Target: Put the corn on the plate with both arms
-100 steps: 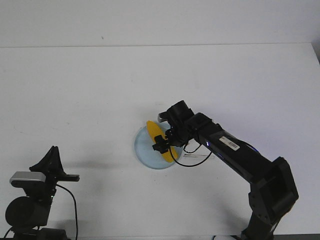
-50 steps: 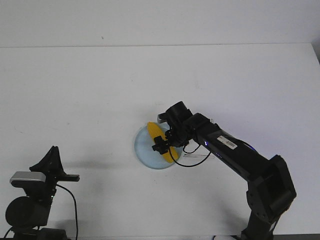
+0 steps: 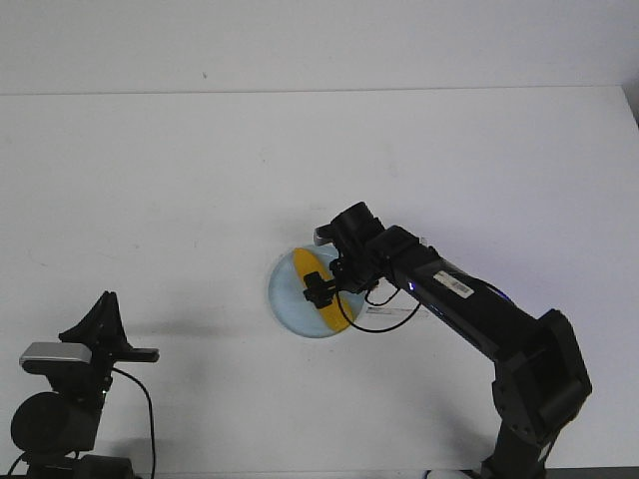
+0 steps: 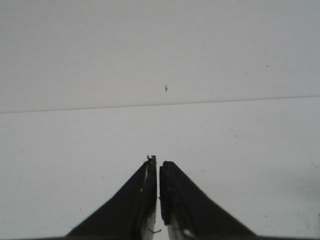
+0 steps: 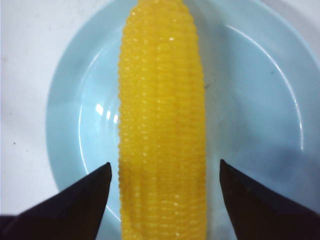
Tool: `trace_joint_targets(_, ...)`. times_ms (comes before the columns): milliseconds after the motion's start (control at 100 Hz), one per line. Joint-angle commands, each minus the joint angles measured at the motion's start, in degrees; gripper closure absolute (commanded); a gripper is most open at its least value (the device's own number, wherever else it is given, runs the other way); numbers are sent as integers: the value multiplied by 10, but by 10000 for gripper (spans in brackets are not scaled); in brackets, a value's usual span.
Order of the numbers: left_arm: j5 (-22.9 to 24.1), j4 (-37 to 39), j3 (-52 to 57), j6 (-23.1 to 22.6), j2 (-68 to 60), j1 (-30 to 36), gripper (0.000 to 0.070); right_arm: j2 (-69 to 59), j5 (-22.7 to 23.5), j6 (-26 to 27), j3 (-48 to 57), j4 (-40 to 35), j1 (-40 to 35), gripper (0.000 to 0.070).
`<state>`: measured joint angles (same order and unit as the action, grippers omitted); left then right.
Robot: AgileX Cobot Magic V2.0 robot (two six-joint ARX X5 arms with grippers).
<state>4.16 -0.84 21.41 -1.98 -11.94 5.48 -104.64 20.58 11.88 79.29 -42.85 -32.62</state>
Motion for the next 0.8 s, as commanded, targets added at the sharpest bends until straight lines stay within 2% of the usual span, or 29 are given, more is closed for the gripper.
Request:
trace_joint_targets(0, -1, 7, 2, 3, 0, 0, 699, 7, -5, 3, 6, 11, -4, 212)
trace_joint_targets(210, -1, 7, 2, 3, 0, 0, 699, 54, -46, -3, 7, 31, 0, 213)
trace_joint_targets(390, -1, 7, 2, 3, 0, 0, 699, 82, -78, -35, 6, 33, 11, 225)
trace_joint_targets(450, -1, 7, 2, 3, 0, 0, 699, 91, -98, -45, 2, 32, 21, 292)
trace_joint_targets(540, -1, 7, 2, 3, 0, 0, 699, 112, -144, -48, -18, 40, 37, 446)
trace_joint_targets(590, -1, 7, 2, 3, 0, 0, 699, 125, -161, -54, -31, 46, 47, 498)
trace_joint_targets(640, -1, 7, 2, 3, 0, 0, 699, 141, -174, -64, -50, 61, 60, 531)
trace_joint_targets(740, -1, 7, 2, 3, 0, 0, 699, 181, -180, -76, -103, 108, 90, 549)
trace_joint_targets(790, -1, 7, 2, 3, 0, 0, 699, 200, -178, -76, -132, 136, 107, 607)
